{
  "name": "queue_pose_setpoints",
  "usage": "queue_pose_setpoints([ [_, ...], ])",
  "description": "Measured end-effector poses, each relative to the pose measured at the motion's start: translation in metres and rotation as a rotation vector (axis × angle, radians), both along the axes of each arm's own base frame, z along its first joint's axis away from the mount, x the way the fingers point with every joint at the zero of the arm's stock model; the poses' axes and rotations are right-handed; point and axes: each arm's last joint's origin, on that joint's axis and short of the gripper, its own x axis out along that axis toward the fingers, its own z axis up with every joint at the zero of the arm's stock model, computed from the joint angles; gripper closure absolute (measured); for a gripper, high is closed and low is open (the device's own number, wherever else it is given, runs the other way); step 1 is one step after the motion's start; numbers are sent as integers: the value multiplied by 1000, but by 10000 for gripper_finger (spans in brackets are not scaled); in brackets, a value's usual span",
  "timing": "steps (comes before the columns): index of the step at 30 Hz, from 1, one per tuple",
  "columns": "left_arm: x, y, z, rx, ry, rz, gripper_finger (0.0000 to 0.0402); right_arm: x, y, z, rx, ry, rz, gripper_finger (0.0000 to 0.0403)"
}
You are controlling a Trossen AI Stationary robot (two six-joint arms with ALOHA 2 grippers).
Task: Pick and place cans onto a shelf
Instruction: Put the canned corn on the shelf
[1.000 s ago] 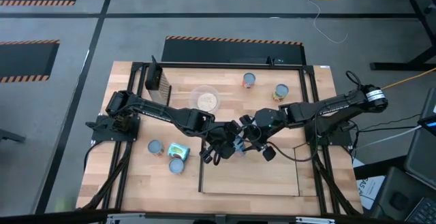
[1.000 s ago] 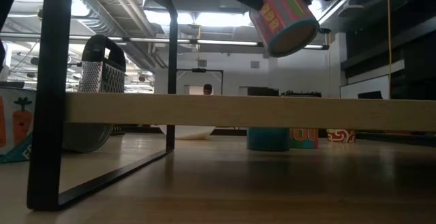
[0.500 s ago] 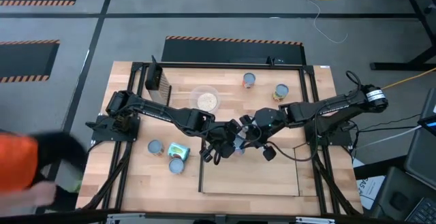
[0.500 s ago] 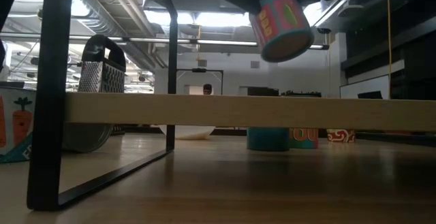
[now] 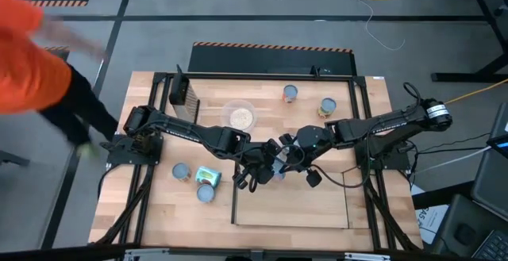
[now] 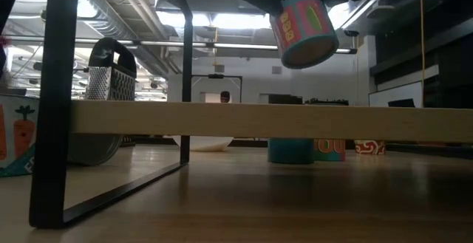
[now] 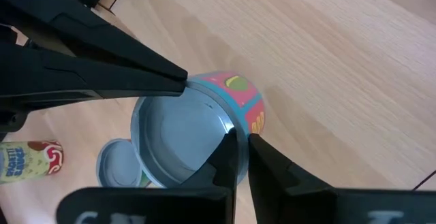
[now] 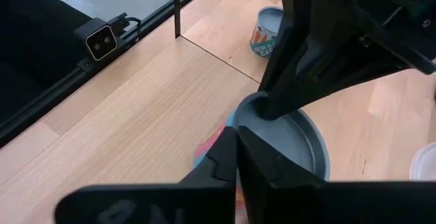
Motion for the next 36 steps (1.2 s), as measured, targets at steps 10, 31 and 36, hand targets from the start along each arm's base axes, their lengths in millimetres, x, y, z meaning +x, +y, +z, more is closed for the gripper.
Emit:
queue_pose_setpoints([
  [10,0,0,0,1,-6,4,361,-1,0,-2,1,20,-4,398],
  [31,2,-1,3,-13,-36,9,321,-2,0,-3,-4,34,-9,398],
  [36,2,0,3,-12,-35,10,314,-2,0,-4,-4,39,-9,398],
])
